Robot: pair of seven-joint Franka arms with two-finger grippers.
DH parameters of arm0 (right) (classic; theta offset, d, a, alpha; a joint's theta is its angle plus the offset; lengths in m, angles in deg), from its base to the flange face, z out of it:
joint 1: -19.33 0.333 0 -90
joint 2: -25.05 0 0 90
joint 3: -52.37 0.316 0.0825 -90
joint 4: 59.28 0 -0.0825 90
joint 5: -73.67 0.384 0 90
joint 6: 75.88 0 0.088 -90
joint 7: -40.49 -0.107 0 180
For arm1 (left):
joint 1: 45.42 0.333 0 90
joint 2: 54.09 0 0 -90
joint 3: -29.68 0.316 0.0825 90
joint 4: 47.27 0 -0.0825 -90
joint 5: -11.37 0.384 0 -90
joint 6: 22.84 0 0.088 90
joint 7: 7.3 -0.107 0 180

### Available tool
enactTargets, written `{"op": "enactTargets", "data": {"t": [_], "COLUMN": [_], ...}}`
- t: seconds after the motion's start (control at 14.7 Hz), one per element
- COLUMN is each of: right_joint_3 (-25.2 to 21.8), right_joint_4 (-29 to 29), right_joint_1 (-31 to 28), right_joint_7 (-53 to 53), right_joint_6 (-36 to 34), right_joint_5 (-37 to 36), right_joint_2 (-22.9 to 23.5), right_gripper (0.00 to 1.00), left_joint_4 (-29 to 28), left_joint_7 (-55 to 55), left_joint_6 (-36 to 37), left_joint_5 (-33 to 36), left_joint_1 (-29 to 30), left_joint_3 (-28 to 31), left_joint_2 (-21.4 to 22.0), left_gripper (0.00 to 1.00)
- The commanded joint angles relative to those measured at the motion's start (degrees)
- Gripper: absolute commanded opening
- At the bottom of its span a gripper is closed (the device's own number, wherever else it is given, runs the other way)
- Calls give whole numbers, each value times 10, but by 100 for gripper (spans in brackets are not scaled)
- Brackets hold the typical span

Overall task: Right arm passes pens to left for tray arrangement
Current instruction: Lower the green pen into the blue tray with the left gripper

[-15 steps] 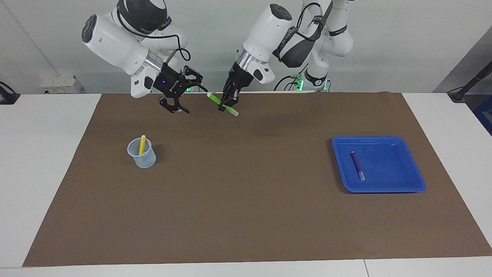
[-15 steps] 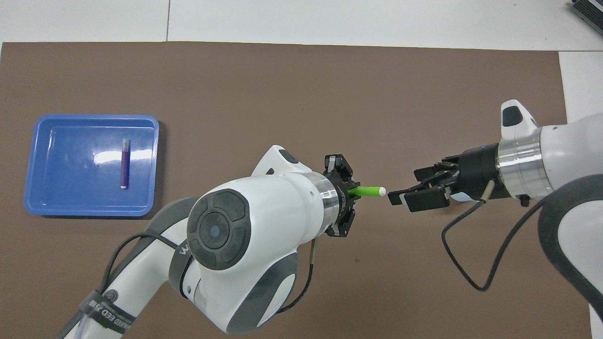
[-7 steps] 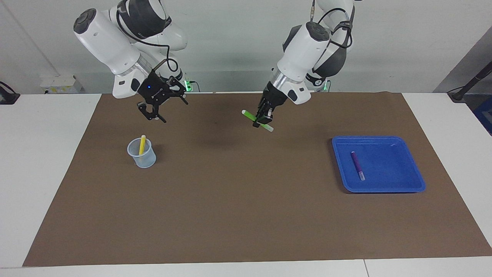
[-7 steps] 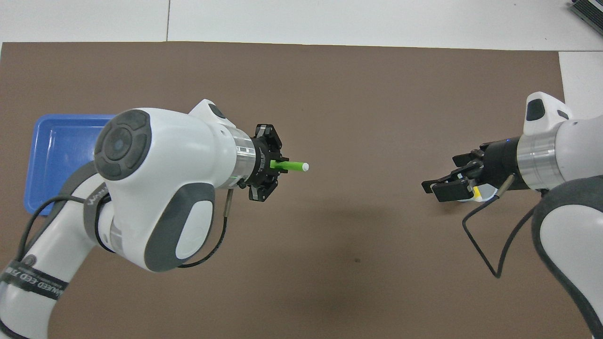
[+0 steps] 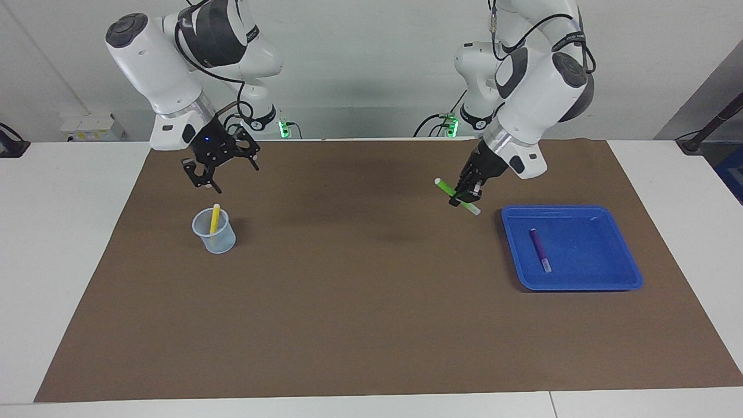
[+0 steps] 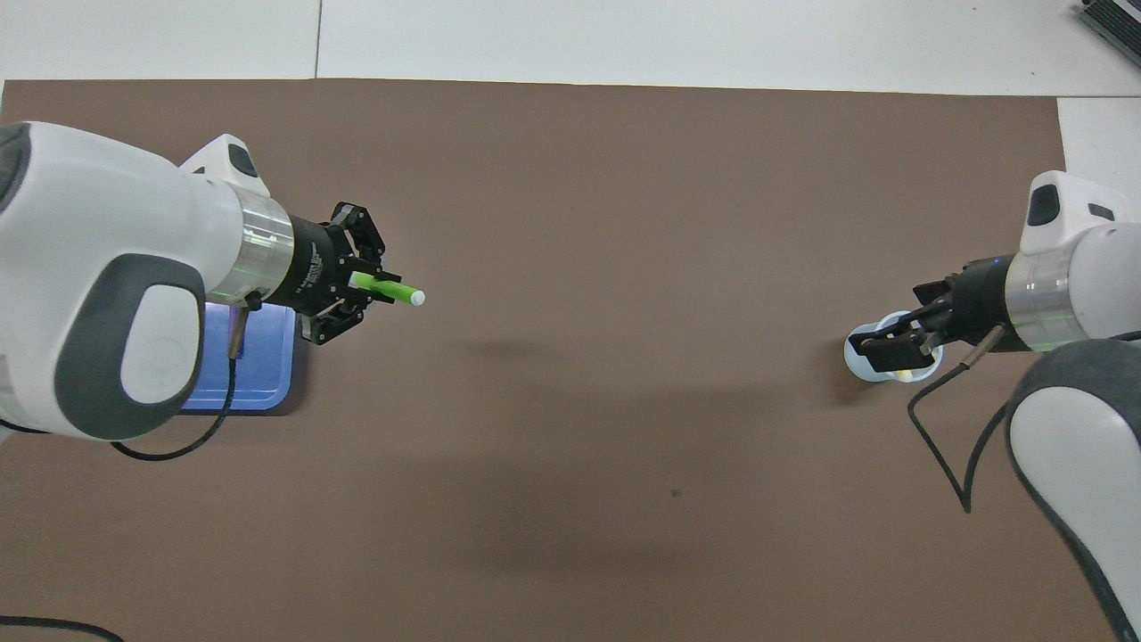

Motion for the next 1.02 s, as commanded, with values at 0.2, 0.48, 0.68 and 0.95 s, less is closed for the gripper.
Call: {"op": "enactTargets", "data": {"t": [0.2, 0.48, 0.68, 0.95], "right_joint_3": [6, 6, 6, 6], "right_joint_4": [70, 101, 115, 121], "right_joint_1": [-16, -16, -29, -39], "right_joint_7": [-15, -22, -22, -21], "right_joint_6": [53, 78, 90, 91], "right_joint_5": [-61, -82, -91, -96], "right_joint_2": [-23, -23, -17, -15], "right_gripper": [100, 100, 100, 100], "left_joint_4": [-62, -80, -84, -89], "left_joint_7": [-243, -390, -535, -652], "left_joint_6": [26, 27, 19, -9], "left_joint_5": [6, 45, 79, 119], "left_joint_1": [117, 179, 224, 244], "left_joint_3": [-5, -5, -5, -5], "left_joint_2": [45, 51, 41, 9], "left_gripper": [0, 0, 0, 0]}}
